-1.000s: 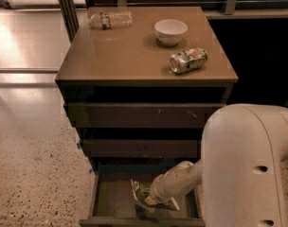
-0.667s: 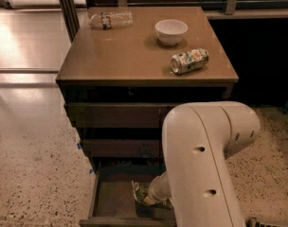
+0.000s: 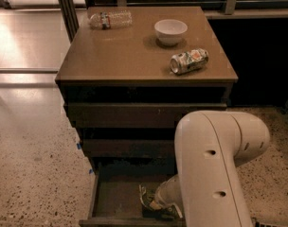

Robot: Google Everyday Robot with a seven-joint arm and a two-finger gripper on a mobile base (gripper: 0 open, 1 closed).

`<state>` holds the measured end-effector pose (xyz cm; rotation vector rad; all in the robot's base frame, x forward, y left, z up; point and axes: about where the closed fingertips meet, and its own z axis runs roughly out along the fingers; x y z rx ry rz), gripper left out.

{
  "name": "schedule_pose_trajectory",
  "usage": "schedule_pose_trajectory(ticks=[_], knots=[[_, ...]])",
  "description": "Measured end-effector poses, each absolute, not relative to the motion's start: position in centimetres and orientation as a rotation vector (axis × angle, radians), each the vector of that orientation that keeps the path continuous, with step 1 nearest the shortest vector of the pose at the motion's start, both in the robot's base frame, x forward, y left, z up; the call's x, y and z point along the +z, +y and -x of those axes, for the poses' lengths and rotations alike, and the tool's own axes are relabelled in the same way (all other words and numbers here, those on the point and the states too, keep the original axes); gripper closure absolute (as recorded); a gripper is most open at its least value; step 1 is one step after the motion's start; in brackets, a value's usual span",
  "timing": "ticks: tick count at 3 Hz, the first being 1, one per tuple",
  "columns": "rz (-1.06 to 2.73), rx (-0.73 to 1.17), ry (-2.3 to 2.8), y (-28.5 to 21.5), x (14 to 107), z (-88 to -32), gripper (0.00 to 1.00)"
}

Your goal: Place green jalapeno chip bag into bottom drawer

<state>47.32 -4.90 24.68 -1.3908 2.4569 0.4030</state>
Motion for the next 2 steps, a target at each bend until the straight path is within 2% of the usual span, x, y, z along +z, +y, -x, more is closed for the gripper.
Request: schedule_pose_trajectory(ticks=[1,2], knots=[[1.27,0.485,2.56,-7.0,18.8,-45.4,1.0],[1.195,0.489,2.598,-8.4,16.4,-46.7,1.0]])
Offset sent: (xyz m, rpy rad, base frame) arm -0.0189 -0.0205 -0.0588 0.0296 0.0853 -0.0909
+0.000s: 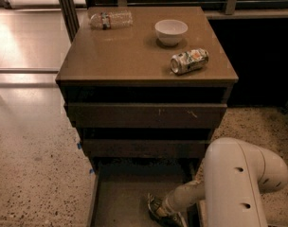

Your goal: Place green jalapeno chip bag into bottom drawer

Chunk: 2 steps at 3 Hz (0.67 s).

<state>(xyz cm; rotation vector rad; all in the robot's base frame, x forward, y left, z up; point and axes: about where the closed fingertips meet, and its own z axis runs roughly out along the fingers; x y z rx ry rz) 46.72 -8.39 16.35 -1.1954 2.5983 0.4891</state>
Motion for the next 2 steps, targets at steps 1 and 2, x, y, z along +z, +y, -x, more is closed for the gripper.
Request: schedule_pose_trajectory(ticks=[1,2], knots=[[1.219,0.486,2.547,-6.52,15.03,-49.46,1.0],[1.219,0.486,2.547,-6.52,15.03,-49.46,1.0]])
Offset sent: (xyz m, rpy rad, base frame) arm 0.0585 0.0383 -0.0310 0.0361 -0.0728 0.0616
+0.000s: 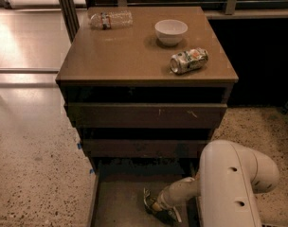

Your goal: Place green jalapeno chip bag into bottom drawer

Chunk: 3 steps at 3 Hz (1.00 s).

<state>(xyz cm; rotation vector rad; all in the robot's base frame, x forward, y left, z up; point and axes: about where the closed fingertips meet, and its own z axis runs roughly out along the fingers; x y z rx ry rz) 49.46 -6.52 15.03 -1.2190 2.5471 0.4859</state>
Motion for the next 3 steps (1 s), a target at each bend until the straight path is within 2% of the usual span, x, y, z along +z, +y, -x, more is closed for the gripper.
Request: schedule_pose_trajectory(ticks=[1,3], knots=[[1.219,0.486,2.547,-6.51,15.02,-49.46,0.86],[1.219,0.486,2.547,-6.51,15.02,-49.46,0.24]])
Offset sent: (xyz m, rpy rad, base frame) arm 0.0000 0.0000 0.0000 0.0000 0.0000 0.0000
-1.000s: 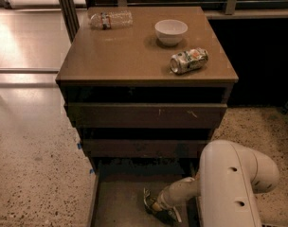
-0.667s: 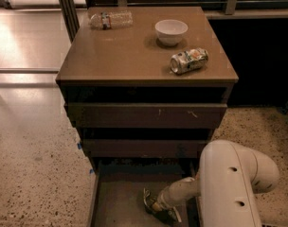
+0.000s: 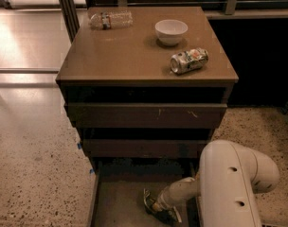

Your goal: Place green jalapeno chip bag into bottom drawer

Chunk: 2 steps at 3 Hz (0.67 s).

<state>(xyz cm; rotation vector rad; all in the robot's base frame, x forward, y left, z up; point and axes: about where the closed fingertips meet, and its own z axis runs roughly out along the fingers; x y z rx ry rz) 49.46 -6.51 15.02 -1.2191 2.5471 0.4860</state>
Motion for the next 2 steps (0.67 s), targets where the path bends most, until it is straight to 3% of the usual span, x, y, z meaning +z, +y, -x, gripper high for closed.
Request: schedule_pose_trajectory(ticks=[1,2], knots=[[1.219,0.486,2.547,-6.51,15.02,-49.45,0.0],[1.219,0.486,2.547,-6.51,15.02,-49.45,0.0]])
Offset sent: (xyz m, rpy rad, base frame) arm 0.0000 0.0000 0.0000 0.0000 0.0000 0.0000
